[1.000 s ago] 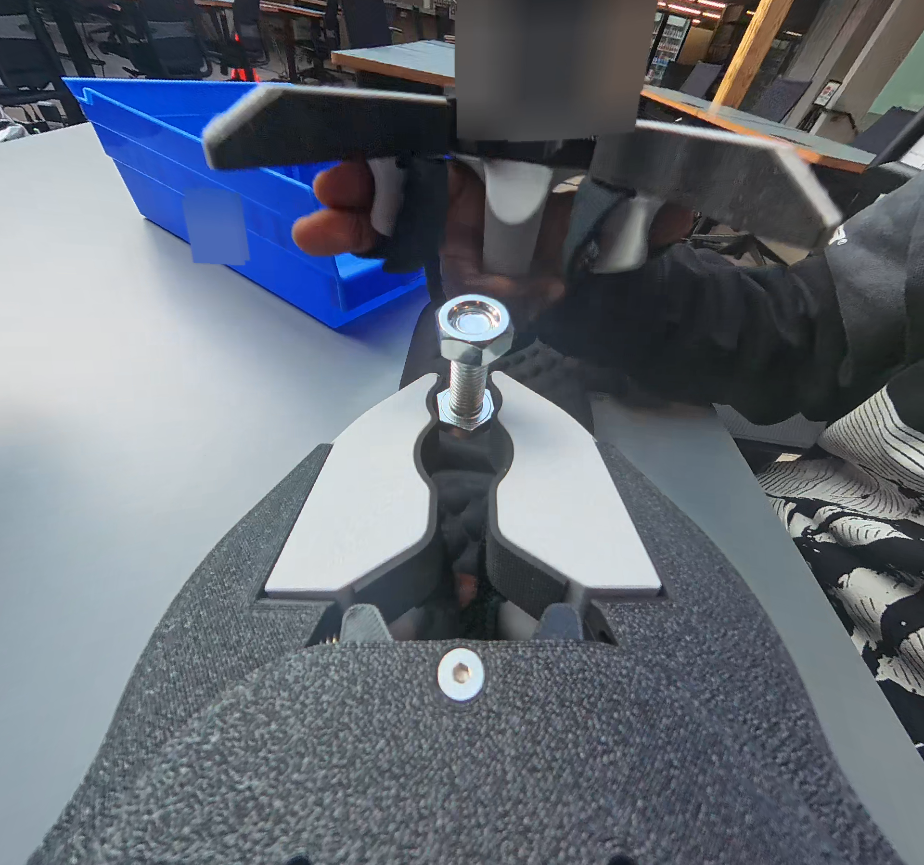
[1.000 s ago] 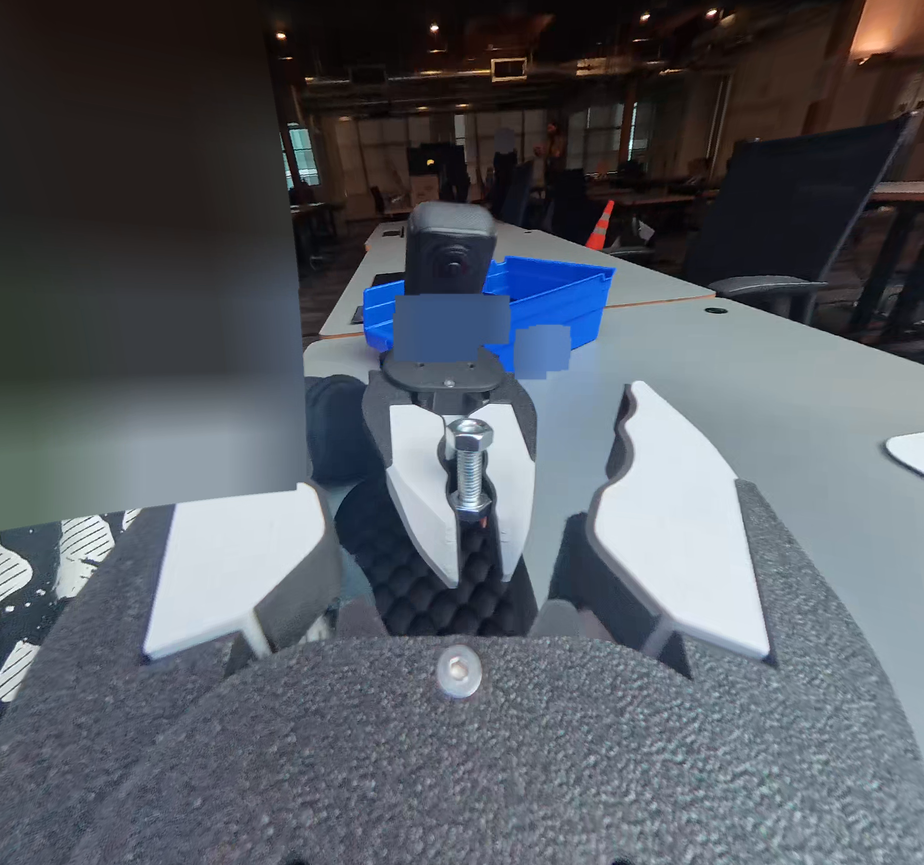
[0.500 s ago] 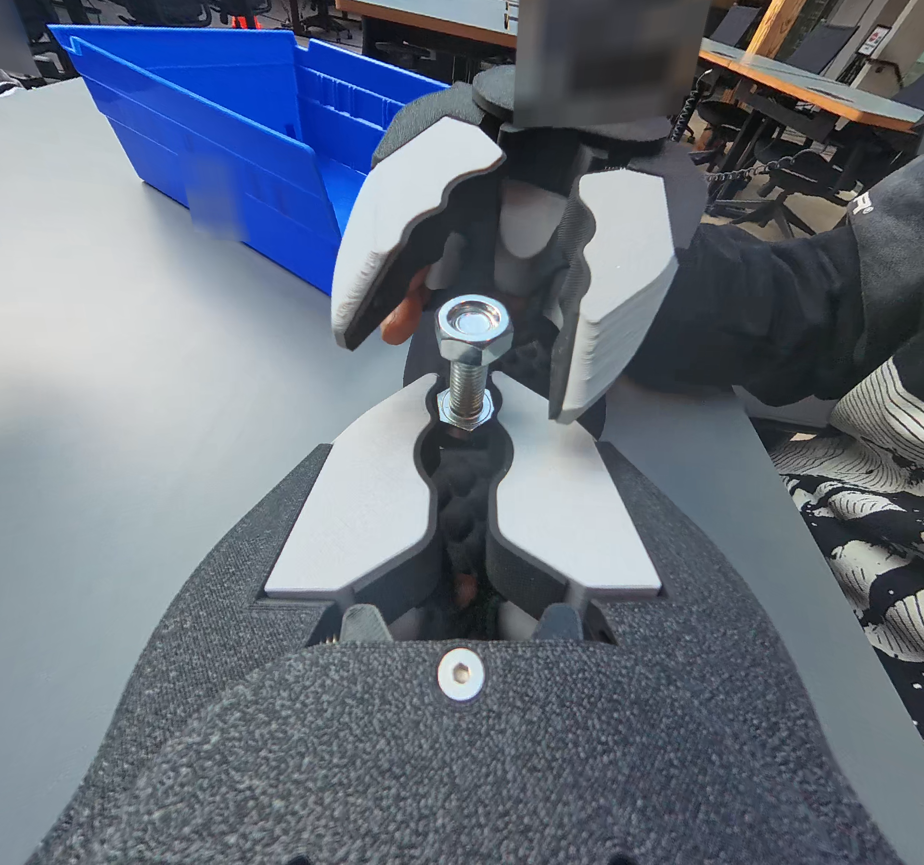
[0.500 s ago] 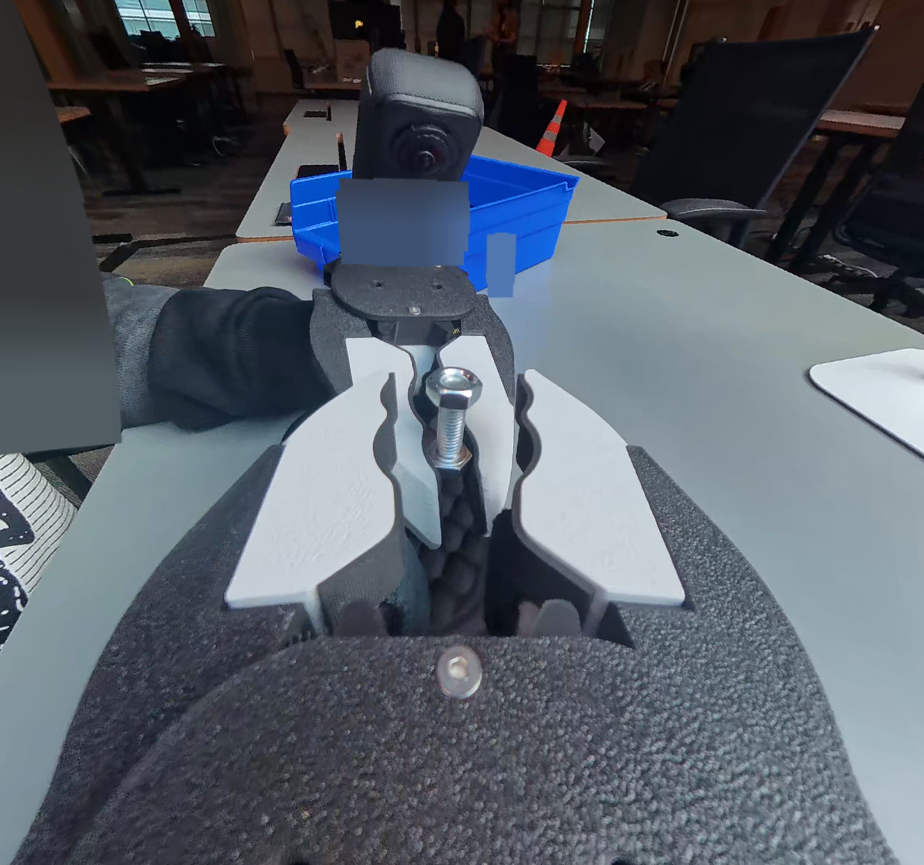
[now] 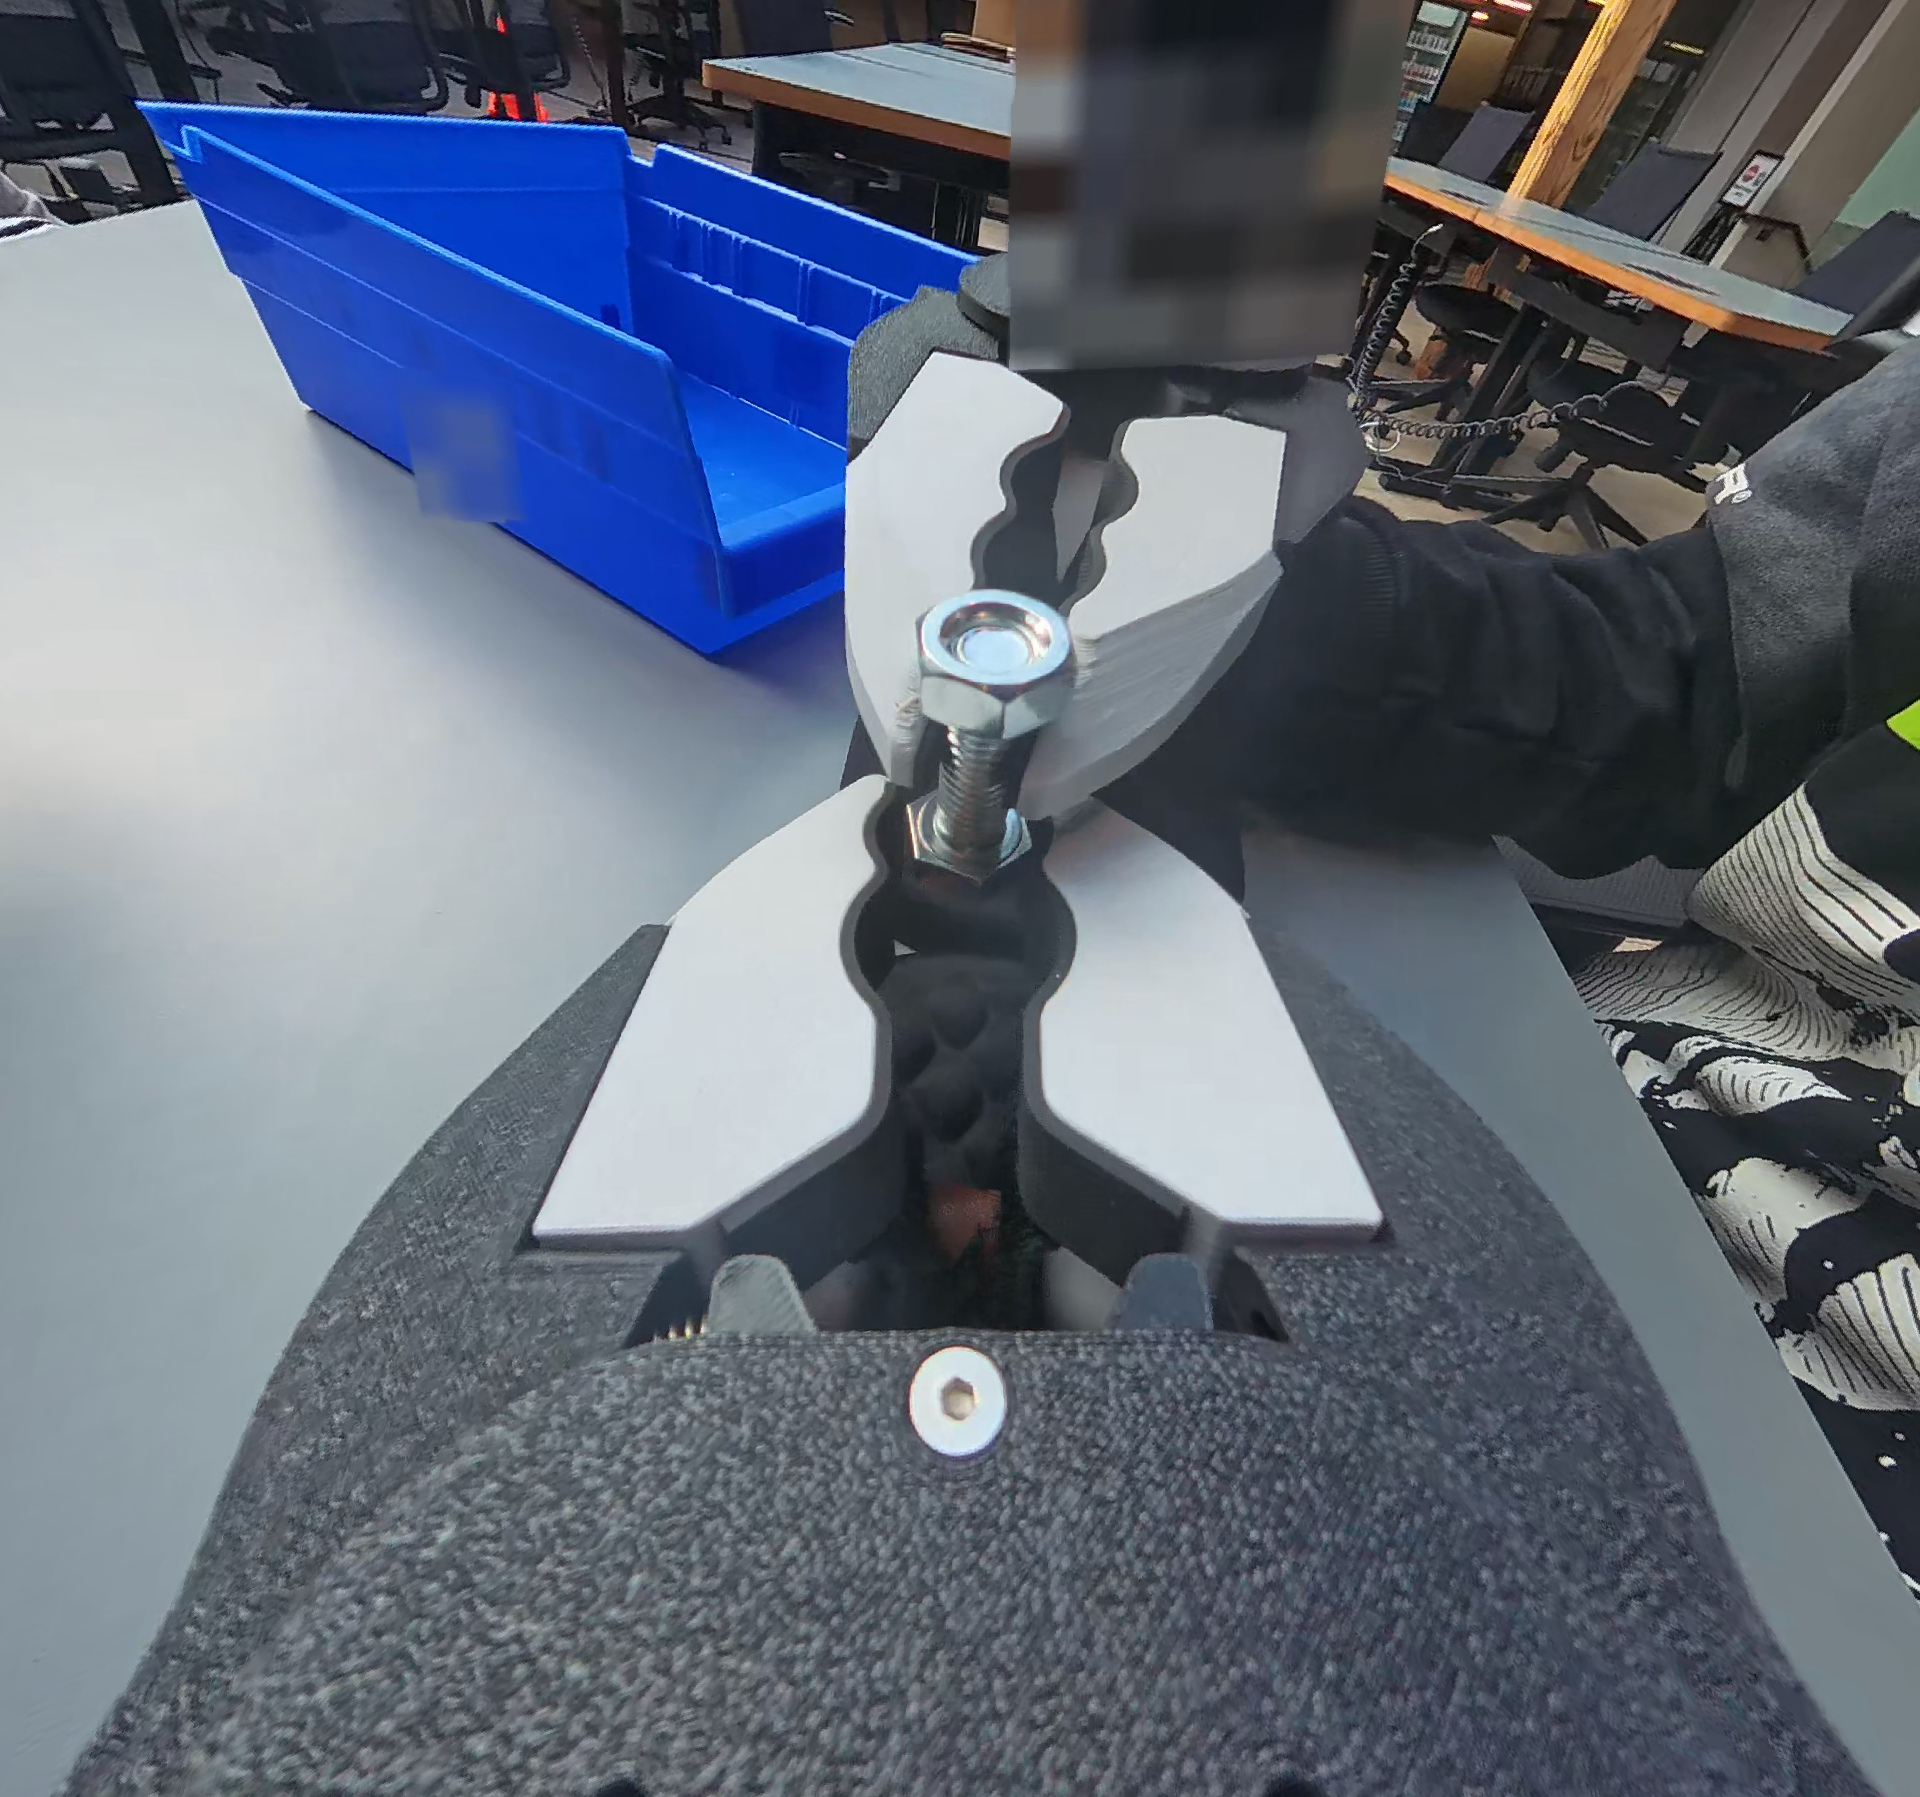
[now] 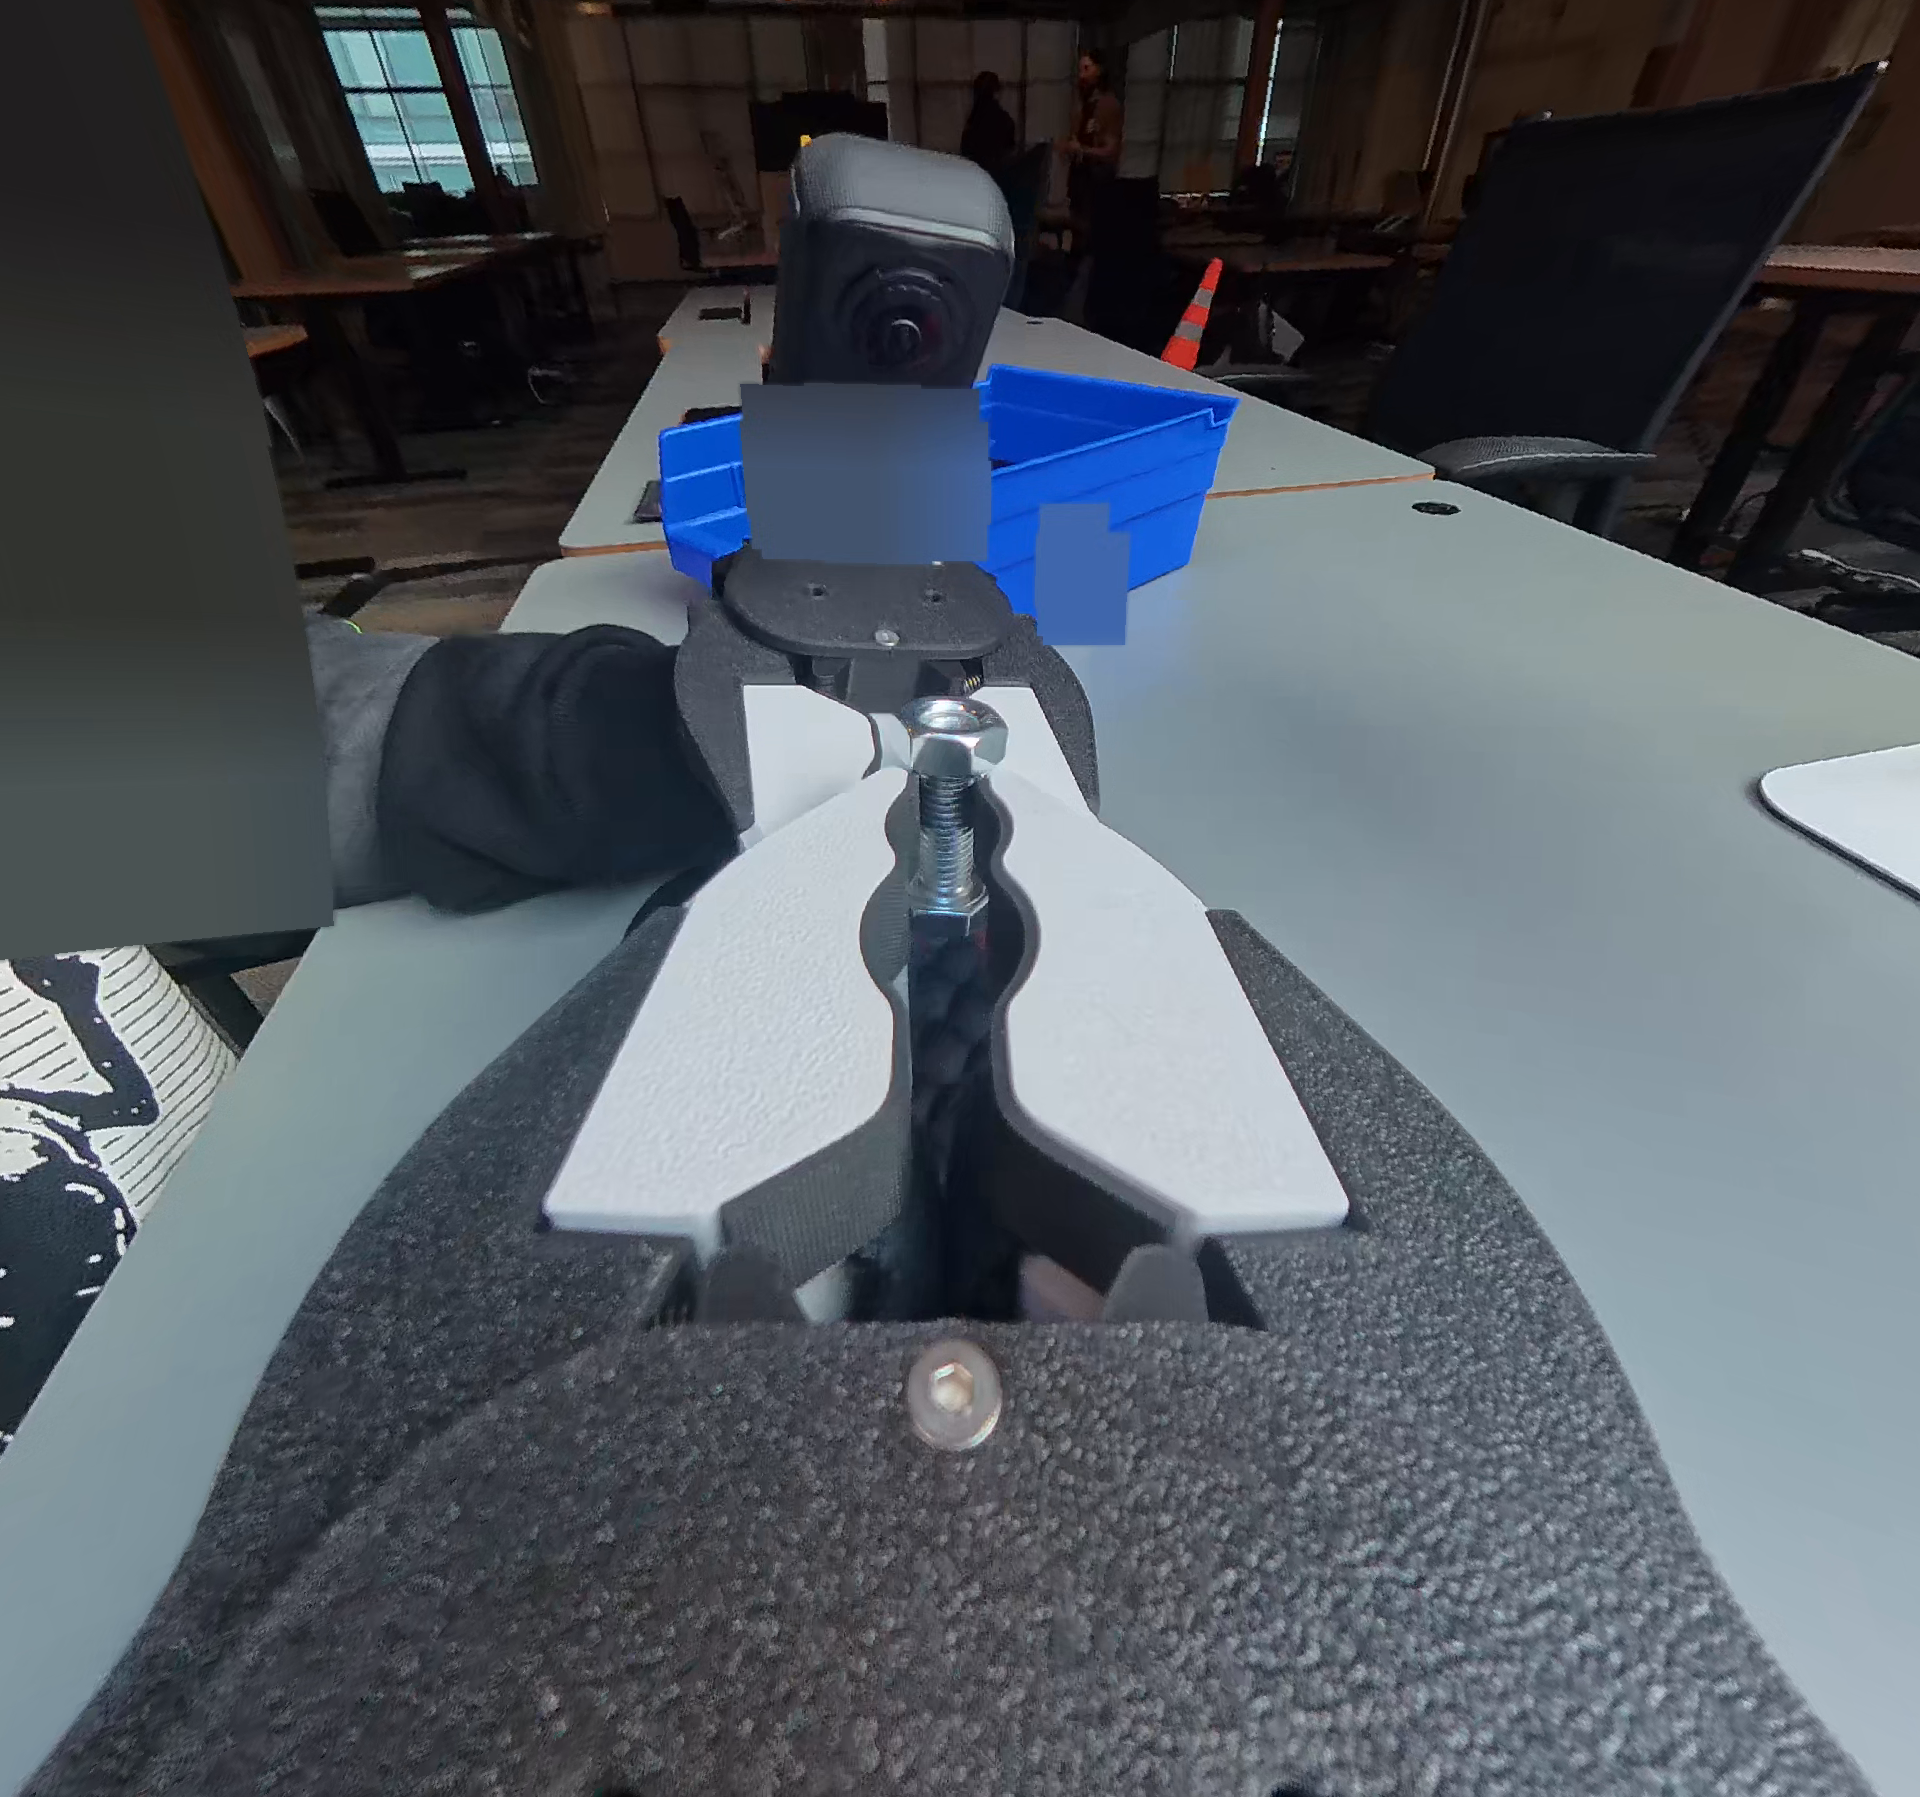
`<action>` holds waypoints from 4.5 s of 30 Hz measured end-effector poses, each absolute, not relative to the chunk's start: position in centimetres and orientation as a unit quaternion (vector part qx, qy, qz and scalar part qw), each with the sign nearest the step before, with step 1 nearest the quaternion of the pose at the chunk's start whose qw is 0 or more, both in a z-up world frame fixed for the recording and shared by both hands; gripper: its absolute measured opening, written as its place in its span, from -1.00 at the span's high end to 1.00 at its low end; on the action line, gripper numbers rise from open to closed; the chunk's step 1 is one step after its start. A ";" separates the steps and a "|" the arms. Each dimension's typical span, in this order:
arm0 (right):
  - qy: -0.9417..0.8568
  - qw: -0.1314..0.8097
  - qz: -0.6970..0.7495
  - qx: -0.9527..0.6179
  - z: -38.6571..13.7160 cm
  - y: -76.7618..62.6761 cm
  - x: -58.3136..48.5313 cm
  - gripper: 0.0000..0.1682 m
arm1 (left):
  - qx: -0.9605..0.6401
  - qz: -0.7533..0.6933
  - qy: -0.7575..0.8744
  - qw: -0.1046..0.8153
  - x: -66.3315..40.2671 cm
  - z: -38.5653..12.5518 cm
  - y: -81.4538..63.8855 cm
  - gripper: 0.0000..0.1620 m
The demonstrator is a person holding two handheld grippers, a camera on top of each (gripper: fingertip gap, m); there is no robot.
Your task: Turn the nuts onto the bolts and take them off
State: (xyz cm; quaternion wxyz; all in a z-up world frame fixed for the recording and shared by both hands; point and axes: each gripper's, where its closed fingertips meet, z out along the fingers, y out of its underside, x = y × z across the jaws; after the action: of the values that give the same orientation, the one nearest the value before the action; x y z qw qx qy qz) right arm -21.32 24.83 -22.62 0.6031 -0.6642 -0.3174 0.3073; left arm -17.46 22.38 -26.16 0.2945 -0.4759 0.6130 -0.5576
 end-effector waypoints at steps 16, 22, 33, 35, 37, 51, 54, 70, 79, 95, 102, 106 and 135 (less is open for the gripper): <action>-0.245 0.633 0.330 -0.657 -21.8 26.0 -20.4 0.90 | -0.480 -0.568 0.574 0.342 -17.2 -24.9 23.6 0.74; -0.237 0.645 0.334 -0.645 -21.4 26.0 -20.4 0.90 | -0.481 -0.571 0.563 0.354 -17.2 -24.6 24.0 0.75; -0.243 0.649 0.334 -0.639 -21.2 25.9 -20.7 0.90 | -0.469 -0.573 0.567 0.361 -17.2 -24.4 23.8 0.78; -0.247 0.651 0.332 -0.637 -21.2 25.8 -20.7 0.90 | -0.464 -0.572 0.569 0.365 -17.3 -24.3 23.7 0.78; -0.253 0.649 0.333 -0.635 -21.2 25.7 -20.8 0.89 | -0.463 -0.571 0.571 0.366 -17.3 -24.4 23.7 0.79; -0.285 0.669 0.305 -0.616 -20.0 24.9 -21.3 0.49 | -0.466 -0.572 0.570 0.363 -17.2 -24.5 23.8 0.79; -0.283 0.673 0.296 -0.616 -19.8 24.9 -21.0 0.56 | -0.468 -0.574 0.564 0.365 -17.2 -24.4 23.9 0.79; -0.274 0.666 0.312 -0.619 -20.1 25.0 -20.6 0.45 | -0.456 -0.565 0.584 0.363 -17.3 -24.7 23.3 0.79; -0.302 0.655 0.296 -0.627 -20.6 24.7 -21.1 0.66 | -0.455 -0.553 0.598 0.360 -17.1 -25.1 23.0 0.79; -0.299 0.665 0.287 -0.621 -20.0 24.3 -19.6 0.78 | -0.460 -0.561 0.585 0.363 -17.2 -24.8 23.3 0.80; -0.315 0.629 0.304 -0.642 -21.4 24.6 -21.4 0.37 | -0.452 -0.542 0.611 0.359 -17.1 -25.5 22.6 0.80; -0.332 0.628 0.294 -0.639 -21.6 24.3 -21.7 0.52 | -0.454 -0.542 0.610 0.359 -17.1 -25.5 22.7 0.80; -0.349 0.615 0.314 -0.633 -21.9 23.8 -22.7 0.31 | -0.451 -0.541 0.616 0.353 -17.0 -25.6 22.5 0.80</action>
State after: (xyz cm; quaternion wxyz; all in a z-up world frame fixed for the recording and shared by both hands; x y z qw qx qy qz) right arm -22.69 23.82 -21.91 0.6154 -0.6331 -0.3490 0.3141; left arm -17.02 22.46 -25.63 0.3527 -0.4508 0.6162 -0.5410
